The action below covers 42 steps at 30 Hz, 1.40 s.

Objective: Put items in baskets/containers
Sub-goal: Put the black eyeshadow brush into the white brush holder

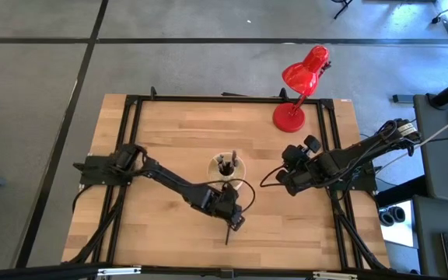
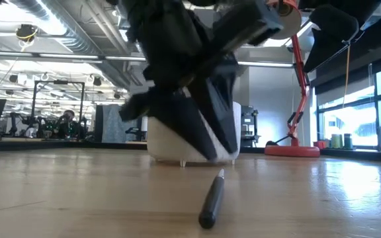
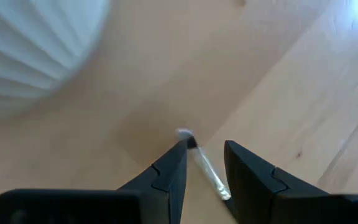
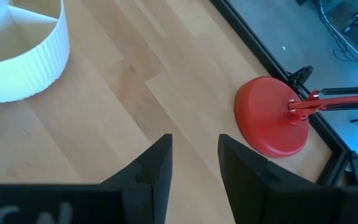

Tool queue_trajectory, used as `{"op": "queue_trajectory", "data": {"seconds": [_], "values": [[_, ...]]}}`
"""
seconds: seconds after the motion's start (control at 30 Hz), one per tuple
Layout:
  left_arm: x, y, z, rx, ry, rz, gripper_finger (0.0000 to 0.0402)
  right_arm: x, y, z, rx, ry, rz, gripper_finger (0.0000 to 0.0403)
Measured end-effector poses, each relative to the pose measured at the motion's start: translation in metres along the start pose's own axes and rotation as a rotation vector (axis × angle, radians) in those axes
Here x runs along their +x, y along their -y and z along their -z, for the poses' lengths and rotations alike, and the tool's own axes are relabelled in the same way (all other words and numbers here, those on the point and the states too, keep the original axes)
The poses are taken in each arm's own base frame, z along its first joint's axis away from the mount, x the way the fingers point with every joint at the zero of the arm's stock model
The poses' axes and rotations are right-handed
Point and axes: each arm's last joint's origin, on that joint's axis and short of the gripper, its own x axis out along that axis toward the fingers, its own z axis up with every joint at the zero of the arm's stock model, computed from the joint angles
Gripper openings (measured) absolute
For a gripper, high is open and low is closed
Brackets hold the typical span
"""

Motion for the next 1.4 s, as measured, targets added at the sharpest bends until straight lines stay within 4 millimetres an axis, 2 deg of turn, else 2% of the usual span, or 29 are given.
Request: {"op": "queue_trajectory", "data": {"seconds": [0.17,0.4,0.5,0.7,0.87,0.97,1.03,1.1,1.17,1.33,1.4], "values": [[0.014,-0.001,0.011,0.005,-0.014,-0.019,0.0103,-0.002,0.003,-0.001,0.014,0.007,-0.008,0.0129],[0.015,-0.004,0.015,0.028,-0.018,-0.063,0.0098,-0.006,0.010,-0.002,0.062,0.048,-0.005,0.0129],[0.013,-0.012,0.017,0.080,-0.060,-0.152,0.0080,-0.007,0.010,-0.003,0.066,0.050,-0.005,0.0129],[0.010,-0.029,0.024,0.144,-0.138,-0.295,0.0014,-0.007,0.010,-0.003,0.066,0.049,-0.005,0.0129],[0.006,-0.029,0.024,0.208,-0.163,-0.289,0.0012,-0.007,0.010,-0.003,0.069,0.049,-0.006,0.0129],[-0.010,-0.025,0.021,0.252,-0.119,-0.310,0.0012,-0.007,0.010,-0.003,0.069,0.049,-0.005,0.0129],[-0.030,-0.018,0.016,0.275,-0.007,-0.310,0.0012,-0.007,0.010,-0.003,0.069,0.052,-0.003,0.0129],[-0.064,-0.006,0.004,0.288,0.183,-0.260,0.0012,-0.007,0.010,-0.003,0.070,0.059,0.002,0.0129],[-0.092,-0.002,-0.006,0.320,0.395,-0.284,0.0012,-0.007,0.010,-0.003,0.070,0.062,0.004,0.0129],[-0.131,0.001,-0.018,0.385,0.849,-0.451,0.0012,-0.007,0.010,-0.003,0.077,0.066,-0.001,0.0129],[-0.138,0.002,-0.026,0.357,0.967,-0.508,0.0012,-0.007,0.010,-0.003,0.077,0.066,-0.001,0.0129]]}}
